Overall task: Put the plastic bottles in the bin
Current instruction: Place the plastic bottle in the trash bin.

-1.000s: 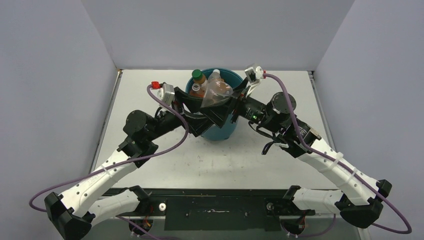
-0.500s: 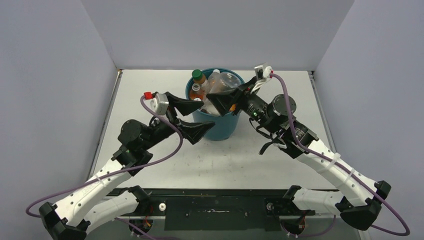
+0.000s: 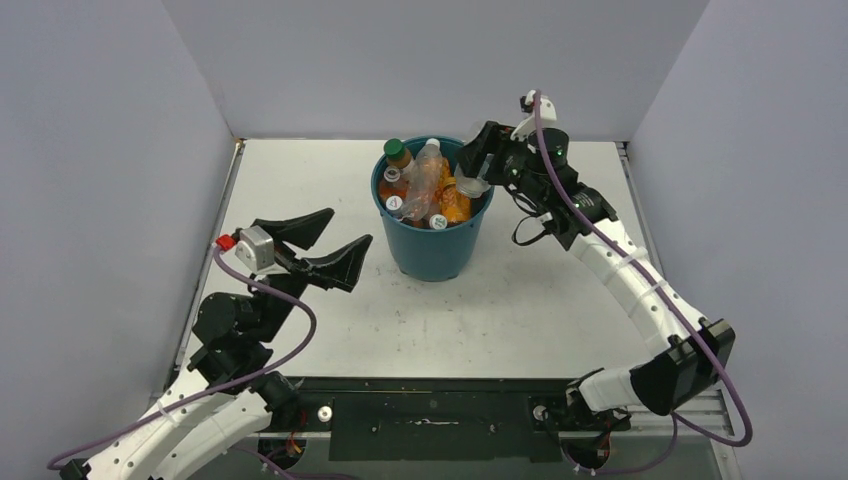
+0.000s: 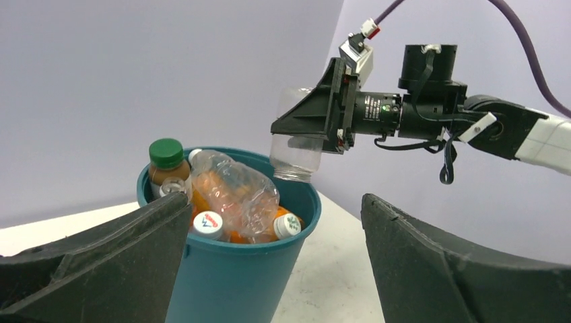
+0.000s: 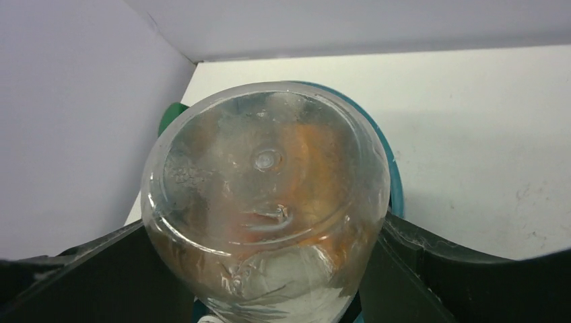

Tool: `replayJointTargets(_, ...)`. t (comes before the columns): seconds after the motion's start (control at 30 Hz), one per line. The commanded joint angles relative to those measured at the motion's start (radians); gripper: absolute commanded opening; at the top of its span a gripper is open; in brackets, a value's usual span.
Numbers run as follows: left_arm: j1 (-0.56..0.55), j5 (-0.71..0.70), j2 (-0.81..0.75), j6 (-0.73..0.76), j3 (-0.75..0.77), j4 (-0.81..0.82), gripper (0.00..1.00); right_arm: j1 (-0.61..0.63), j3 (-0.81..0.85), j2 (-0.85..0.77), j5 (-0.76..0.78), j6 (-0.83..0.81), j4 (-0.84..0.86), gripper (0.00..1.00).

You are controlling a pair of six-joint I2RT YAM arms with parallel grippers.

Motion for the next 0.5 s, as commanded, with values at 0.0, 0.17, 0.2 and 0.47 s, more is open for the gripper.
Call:
replayJointTargets(0.0, 0.000, -0.043, 0.014, 0.011, 0.011, -0.081, 0.96, -0.001, 0.097, 0.062, -0.072, 0.026, -0.077, 0.41)
replayJointTargets(0.17, 0.000, -0.058, 0.020, -0.014, 0.044, -0.162, 0.96, 0.001, 0.138, 0.130, -0.080, 0.003, -0.166, 0.61)
replayJointTargets(0.2, 0.001, -0.063, 0.022, -0.019, 0.050, -0.178, 0.96, 0.002, 0.143, 0.138, -0.084, -0.002, -0.174, 0.68)
replayJointTargets(0.47, 0.000, -0.120, 0.035, -0.064, 0.095, -0.284, 0.96, 0.014, 0.173, 0.152, -0.058, -0.013, -0.206, 0.90)
